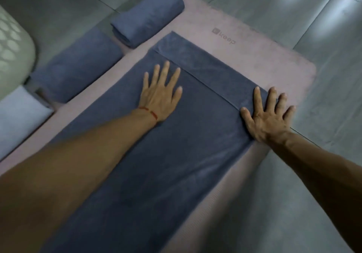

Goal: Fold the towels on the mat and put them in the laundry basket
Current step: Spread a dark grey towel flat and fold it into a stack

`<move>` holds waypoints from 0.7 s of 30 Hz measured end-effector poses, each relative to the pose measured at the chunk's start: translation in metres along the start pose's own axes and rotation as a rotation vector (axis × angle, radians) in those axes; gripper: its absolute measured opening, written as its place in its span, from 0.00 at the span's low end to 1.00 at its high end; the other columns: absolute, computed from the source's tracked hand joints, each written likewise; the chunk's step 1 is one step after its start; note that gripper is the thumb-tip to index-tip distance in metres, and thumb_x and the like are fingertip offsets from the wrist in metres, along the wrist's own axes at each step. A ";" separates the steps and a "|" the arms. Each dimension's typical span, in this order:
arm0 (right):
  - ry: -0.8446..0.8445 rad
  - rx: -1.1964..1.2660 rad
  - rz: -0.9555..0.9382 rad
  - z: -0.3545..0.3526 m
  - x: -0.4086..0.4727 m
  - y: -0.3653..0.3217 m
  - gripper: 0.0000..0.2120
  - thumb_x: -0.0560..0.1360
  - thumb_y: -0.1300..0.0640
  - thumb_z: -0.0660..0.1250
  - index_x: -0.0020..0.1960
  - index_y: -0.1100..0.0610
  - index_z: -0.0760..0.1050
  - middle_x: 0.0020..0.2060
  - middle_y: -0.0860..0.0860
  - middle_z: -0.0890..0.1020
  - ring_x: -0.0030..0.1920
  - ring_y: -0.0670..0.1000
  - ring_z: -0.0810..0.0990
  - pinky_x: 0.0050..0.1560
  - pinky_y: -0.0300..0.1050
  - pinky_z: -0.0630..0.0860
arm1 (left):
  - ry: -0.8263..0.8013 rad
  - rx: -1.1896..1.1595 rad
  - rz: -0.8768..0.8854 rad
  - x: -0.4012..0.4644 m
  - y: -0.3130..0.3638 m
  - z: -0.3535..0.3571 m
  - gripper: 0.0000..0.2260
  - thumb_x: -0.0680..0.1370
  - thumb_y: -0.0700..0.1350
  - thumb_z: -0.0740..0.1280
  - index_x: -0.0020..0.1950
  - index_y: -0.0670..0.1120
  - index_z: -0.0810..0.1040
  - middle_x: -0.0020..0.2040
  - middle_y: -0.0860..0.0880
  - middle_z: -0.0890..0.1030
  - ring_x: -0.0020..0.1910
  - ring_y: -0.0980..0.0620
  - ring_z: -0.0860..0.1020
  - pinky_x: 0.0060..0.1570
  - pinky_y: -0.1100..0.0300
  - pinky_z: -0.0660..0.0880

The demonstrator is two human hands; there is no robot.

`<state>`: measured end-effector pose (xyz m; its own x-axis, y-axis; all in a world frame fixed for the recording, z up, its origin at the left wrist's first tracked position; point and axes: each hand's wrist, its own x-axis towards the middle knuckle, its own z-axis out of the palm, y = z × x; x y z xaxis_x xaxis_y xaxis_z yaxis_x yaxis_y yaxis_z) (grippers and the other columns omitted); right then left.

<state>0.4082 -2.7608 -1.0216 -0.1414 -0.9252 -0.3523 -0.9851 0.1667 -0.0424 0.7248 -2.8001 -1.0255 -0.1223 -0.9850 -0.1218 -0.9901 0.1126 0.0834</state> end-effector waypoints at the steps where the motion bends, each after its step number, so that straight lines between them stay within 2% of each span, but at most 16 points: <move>1: -0.017 -0.036 0.006 -0.007 -0.003 -0.004 0.38 0.78 0.30 0.41 0.82 0.45 0.36 0.81 0.57 0.38 0.80 0.65 0.36 0.76 0.70 0.38 | 0.006 0.012 0.053 -0.040 -0.020 0.004 0.26 0.84 0.58 0.44 0.82 0.54 0.51 0.83 0.46 0.48 0.81 0.43 0.49 0.77 0.37 0.48; 4: -0.007 -0.185 -0.148 -0.018 -0.032 -0.037 0.37 0.79 0.30 0.38 0.81 0.46 0.33 0.80 0.56 0.34 0.79 0.65 0.32 0.76 0.71 0.35 | 0.003 0.093 -0.008 -0.170 -0.106 0.010 0.26 0.84 0.56 0.45 0.82 0.53 0.56 0.83 0.48 0.52 0.81 0.45 0.54 0.77 0.38 0.51; 7: -0.104 -0.281 -0.490 -0.013 -0.087 -0.099 0.37 0.76 0.30 0.29 0.81 0.43 0.33 0.80 0.54 0.33 0.79 0.64 0.32 0.76 0.70 0.38 | 0.011 0.076 -0.252 -0.308 -0.190 0.009 0.25 0.84 0.56 0.45 0.81 0.53 0.59 0.81 0.48 0.58 0.78 0.42 0.60 0.73 0.37 0.54; 11: -0.164 -0.402 -0.871 -0.018 -0.161 -0.189 0.54 0.60 0.24 0.16 0.82 0.42 0.39 0.82 0.51 0.38 0.81 0.61 0.39 0.78 0.68 0.49 | -0.022 -0.056 -0.760 -0.456 -0.270 0.018 0.25 0.84 0.57 0.47 0.79 0.52 0.62 0.79 0.46 0.63 0.75 0.38 0.65 0.65 0.30 0.63; 14: -0.251 -0.508 -1.110 -0.017 -0.214 -0.244 0.59 0.56 0.23 0.14 0.82 0.41 0.42 0.82 0.49 0.39 0.81 0.58 0.39 0.79 0.65 0.50 | -0.156 -0.140 -0.944 -0.518 -0.307 0.037 0.25 0.84 0.56 0.51 0.81 0.55 0.58 0.80 0.46 0.60 0.76 0.38 0.62 0.67 0.29 0.63; 16: -0.312 -0.605 -1.269 -0.010 -0.258 -0.282 0.55 0.58 0.25 0.17 0.82 0.41 0.41 0.82 0.48 0.39 0.82 0.56 0.39 0.79 0.63 0.48 | -0.168 -0.189 -0.954 -0.550 -0.325 0.041 0.24 0.84 0.55 0.54 0.81 0.56 0.57 0.81 0.45 0.59 0.76 0.36 0.61 0.70 0.31 0.63; 17: -0.345 -0.648 -1.340 -0.003 -0.280 -0.299 0.50 0.63 0.26 0.21 0.82 0.41 0.41 0.82 0.48 0.39 0.82 0.55 0.39 0.79 0.63 0.48 | -0.160 -0.205 -0.956 -0.558 -0.331 0.041 0.24 0.84 0.53 0.55 0.81 0.54 0.58 0.80 0.43 0.59 0.76 0.35 0.62 0.71 0.34 0.62; 19: -0.386 -0.653 -1.414 0.019 -0.320 -0.327 0.35 0.79 0.31 0.36 0.82 0.42 0.42 0.82 0.48 0.41 0.82 0.55 0.40 0.79 0.63 0.48 | -0.141 -0.231 -0.947 -0.559 -0.340 0.033 0.23 0.85 0.51 0.55 0.80 0.50 0.61 0.80 0.41 0.60 0.74 0.33 0.63 0.74 0.41 0.61; 21: -0.388 -0.570 -1.410 0.053 -0.351 -0.350 0.29 0.85 0.38 0.46 0.83 0.43 0.44 0.82 0.49 0.43 0.82 0.56 0.42 0.79 0.64 0.49 | -0.113 -0.254 -0.978 -0.554 -0.347 0.026 0.22 0.85 0.54 0.52 0.80 0.54 0.60 0.80 0.44 0.59 0.73 0.33 0.64 0.73 0.40 0.62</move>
<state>0.8079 -2.4760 -0.9322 0.8338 -0.0622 -0.5486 -0.2148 -0.9519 -0.2186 1.1346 -2.2900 -1.0131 0.7145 -0.6111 -0.3406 -0.6176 -0.7797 0.1033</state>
